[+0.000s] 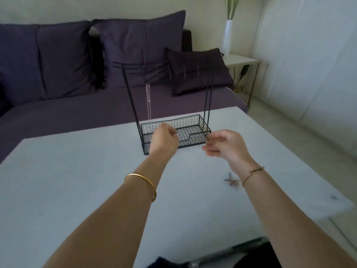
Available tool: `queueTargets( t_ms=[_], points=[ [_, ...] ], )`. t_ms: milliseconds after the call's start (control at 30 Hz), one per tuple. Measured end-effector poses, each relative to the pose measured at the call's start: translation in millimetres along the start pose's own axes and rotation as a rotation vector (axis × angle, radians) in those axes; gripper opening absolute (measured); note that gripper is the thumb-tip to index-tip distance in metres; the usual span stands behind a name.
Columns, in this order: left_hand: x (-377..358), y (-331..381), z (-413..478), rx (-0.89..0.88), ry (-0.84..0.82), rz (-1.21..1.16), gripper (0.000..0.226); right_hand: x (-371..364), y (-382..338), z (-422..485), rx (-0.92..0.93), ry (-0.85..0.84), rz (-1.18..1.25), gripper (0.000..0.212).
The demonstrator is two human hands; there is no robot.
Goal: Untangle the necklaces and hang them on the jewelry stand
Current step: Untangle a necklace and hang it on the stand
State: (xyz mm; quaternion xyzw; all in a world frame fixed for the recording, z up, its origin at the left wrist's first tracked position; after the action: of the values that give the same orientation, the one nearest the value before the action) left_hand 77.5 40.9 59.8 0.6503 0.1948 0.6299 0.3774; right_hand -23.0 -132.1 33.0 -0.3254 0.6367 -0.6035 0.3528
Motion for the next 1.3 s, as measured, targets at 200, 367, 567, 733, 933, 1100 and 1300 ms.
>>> queueTargets(
  t_ms=[200,367,567,733,933,1100,1300],
  points=[
    [-125.3,7.6,-67.2,-0.051,-0.451,0.105,0.026,94.7,51.2,-38.5,0.008,0.278,-0.161,0.03],
    [-175.0,14.6,-80.9,-0.185,-0.454,0.284,0.035,119.0,70.3,-46.6,0.16,0.352,-0.635,0.027],
    [-205.8,35.2,-84.2,-0.349,-0.409,0.472,0.025,123.6,89.4,-22.6,0.069,0.213,-0.835,0.037],
    [-200.5,27.8,-74.5,-0.271,-0.39,0.341,0.004,120.6,90.9,-19.2,0.085,0.142,-0.827,0.035],
    [-176.9,6.9,-73.1,-0.017,-0.457,-0.123,0.009,91.5,82.4,-27.5,0.144,0.029,-0.721,0.028],
    [-157.8,7.4,-74.4,0.08,-0.479,-0.331,0.007,67.1,74.0,-32.1,0.073,-0.036,-0.41,0.015],
    [-134.3,-4.6,-72.7,0.18,-0.446,-0.482,0.005,46.7,85.6,-40.8,-0.177,-0.118,-0.08,0.014]
  ],
)
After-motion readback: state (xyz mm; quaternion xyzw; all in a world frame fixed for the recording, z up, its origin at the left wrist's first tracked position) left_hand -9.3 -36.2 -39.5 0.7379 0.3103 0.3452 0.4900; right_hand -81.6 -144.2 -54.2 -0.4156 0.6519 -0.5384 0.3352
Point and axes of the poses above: each hand's wrist, its own z-axis towards the middle knuckle, its own x-axis out of the back of the hand, y = z × x, the point moved 10 cm from there along z, towards the middle knuckle, and after that the axes turned 6 degrees about z, right-handed, at the moved point
